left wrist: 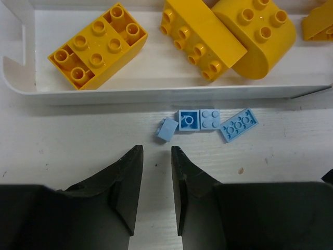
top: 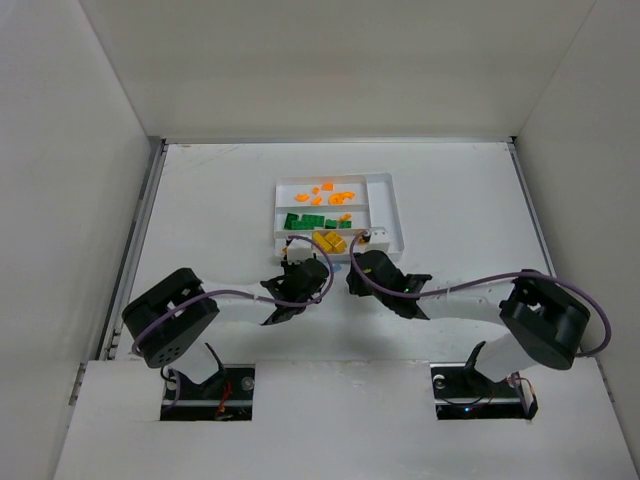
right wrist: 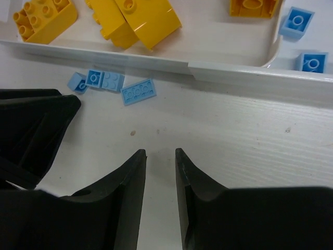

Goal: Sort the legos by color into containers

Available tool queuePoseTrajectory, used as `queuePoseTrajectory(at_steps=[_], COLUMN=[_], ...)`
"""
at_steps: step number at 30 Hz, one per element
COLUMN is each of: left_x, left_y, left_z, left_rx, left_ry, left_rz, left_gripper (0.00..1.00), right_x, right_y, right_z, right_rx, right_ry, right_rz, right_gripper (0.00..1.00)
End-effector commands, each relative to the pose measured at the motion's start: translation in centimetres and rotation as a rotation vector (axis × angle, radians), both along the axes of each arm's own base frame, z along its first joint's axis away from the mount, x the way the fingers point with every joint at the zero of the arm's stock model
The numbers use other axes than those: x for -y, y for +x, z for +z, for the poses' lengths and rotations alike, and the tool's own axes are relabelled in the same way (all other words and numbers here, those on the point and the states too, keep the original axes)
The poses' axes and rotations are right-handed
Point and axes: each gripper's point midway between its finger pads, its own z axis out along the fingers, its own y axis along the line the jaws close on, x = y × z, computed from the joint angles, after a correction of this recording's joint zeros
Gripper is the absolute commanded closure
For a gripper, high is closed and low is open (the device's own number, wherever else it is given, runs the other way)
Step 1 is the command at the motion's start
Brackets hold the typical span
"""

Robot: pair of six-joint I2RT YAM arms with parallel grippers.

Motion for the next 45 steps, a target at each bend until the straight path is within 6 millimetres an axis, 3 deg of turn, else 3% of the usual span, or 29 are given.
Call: queuePoseTrajectory(at_steps=[1, 6, 14, 23, 32, 39, 45], left_x=[0.8, 0.4, 0.9, 0.4, -0.4, -2.7, -5.5], left_y=[1.1, 1.9, 2.3, 2.5, 2.4, 0.6, -1.1], left_z=[1.0, 0.5, -0.3, -0.4, 0.0, 1.1, 3.5], left_rx=[0.034, 0.026, 0.010, 0.014, 0.026, 0.046, 0.073], left_ry=[-0.043, -0.018, 0.019, 0.050, 0.047, -0.004, -0.118], left_rz=[0.001, 0.008, -0.017, -0.015, -0.006, 0.030, 0.087], left_gripper=[0.75, 0.75, 0.76, 0.76, 0.91, 0.92, 0.92], right_x=[-2.7, -4.0, -4.2, -4.6, -4.2, -4.5, -5.1], right_y=[0.9, 1.0, 2.2, 3.7, 4.3, 4.6, 5.0], right_z=[2.1, 1.1, -0.4, -0.9, -1.6, -1.7, -2.0], right_rx=[0.040, 0.037, 0.040, 0.066, 0.058, 0.061, 0.061], right_ry=[0.073, 0.075, 0.027, -0.050, -0.058, -0.061, -0.079], right_rz=[0.008, 0.027, 0.024, 0.056, 0.039, 0.042, 0.051], right_gripper=[0.65, 0.65, 0.47, 0.42, 0.42, 0.42, 0.42])
